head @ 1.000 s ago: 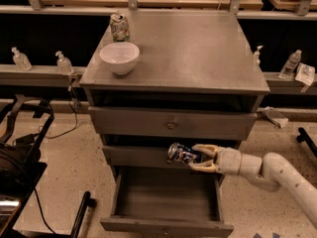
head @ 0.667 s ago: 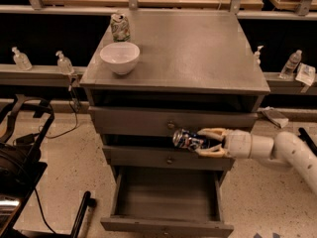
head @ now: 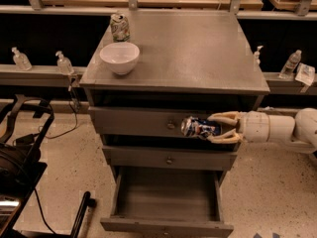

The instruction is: Pick pepsi can from bottom drawer and place on counter

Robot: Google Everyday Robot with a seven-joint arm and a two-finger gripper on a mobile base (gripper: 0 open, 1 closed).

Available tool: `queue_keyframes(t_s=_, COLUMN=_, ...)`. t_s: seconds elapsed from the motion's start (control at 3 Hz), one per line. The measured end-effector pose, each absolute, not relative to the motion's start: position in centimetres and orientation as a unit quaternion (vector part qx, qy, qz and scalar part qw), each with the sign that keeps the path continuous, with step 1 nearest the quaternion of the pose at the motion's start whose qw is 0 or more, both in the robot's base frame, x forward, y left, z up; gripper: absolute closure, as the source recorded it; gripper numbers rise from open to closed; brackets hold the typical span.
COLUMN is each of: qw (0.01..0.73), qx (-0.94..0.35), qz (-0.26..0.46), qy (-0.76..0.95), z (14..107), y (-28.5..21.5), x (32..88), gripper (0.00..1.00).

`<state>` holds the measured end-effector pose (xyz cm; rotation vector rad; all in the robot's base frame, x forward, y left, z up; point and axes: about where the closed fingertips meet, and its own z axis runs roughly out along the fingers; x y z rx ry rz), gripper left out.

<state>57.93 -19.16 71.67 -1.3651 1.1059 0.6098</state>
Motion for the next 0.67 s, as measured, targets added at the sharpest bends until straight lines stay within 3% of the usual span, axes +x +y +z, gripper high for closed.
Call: queue_keyframes(t_s=0.67, qw=0.584, qx=-0.632, qz=0.216, qy=0.462, z=79.8, y=-20.8, x=58.6, gripper=1.0)
